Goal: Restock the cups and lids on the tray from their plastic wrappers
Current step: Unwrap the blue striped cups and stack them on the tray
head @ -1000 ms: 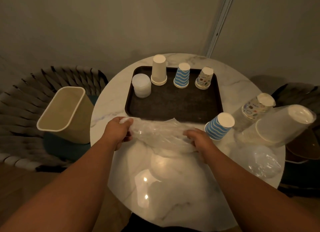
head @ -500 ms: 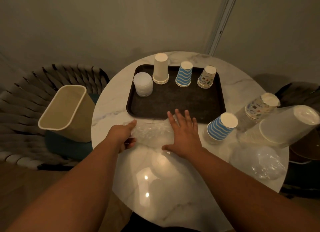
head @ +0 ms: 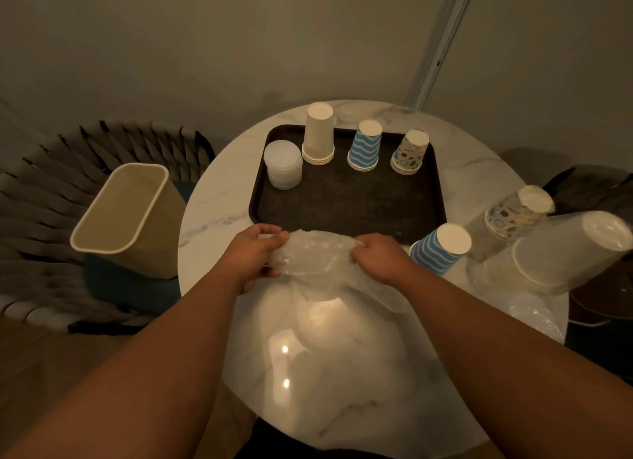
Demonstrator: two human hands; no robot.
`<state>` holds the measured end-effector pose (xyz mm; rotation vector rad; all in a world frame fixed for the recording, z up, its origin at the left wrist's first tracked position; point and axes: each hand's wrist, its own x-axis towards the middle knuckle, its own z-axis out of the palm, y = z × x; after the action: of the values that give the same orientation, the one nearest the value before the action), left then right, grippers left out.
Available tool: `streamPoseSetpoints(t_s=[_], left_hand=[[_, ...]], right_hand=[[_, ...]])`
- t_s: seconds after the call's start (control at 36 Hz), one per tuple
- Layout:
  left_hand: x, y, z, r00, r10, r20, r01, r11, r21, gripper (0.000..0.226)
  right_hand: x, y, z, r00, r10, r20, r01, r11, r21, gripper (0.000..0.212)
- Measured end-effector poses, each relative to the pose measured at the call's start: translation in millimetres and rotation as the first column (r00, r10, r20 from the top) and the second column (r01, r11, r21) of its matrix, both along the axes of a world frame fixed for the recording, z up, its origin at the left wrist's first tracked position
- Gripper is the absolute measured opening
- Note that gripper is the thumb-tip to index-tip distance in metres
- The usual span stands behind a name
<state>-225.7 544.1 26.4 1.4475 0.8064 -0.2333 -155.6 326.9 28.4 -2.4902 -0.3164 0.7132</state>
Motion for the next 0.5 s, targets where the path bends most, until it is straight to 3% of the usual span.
streamPoseSetpoints(t_s=[0.08,0.17,0.22,0.25,0.31,0.36,0.39,0.5], left_hand=[[1,-5,-7,0.998,0.058,-0.033,-0.051,0.983,0.177,0.023],[6,-6,-13,0.993,0.048,-0.108,-0.021,0.970,0.244,0.051],[9,-8,-11,0.986,0.009,-0.166,0.046,0.944,0.328,0.067],[9,-7,-12,0.988,0.000,-0.157,0.071,0.893,0.444,0.072],[3,-5,-15,1.000,-0.024,-0.019,0.030,0.681,0.732,0.068],[-5,-7,-18,0.968,-0.203,0.149,-0.041,0.456,0.889,0.053],[-6,-8,-20,0.933,-0.329,0.148,-0.012,0.380,0.925,0.049],[0,-24,-40,0.683,-0.709,-0.173,0.294,0.051,0.954,0.065]], right_hand=[[3,-1,-3,0.996,0.022,0.087,-0.010,0.990,-0.140,0.027],[4,2,-7,0.967,0.104,0.233,-0.024,0.947,-0.322,0.052],[-1,6,-6,0.931,0.091,0.354,0.014,0.959,-0.285,0.065],[-6,8,-4,0.903,0.074,0.424,0.019,0.978,-0.210,0.066],[-17,7,-10,0.826,0.083,0.557,-0.052,0.996,-0.072,0.062],[-29,5,-25,0.780,0.192,0.596,-0.167,0.981,-0.098,0.062],[-32,5,-33,0.780,0.252,0.572,-0.204,0.968,-0.148,0.063],[-33,11,-58,0.814,0.389,0.431,-0.286,0.915,-0.285,0.072]])
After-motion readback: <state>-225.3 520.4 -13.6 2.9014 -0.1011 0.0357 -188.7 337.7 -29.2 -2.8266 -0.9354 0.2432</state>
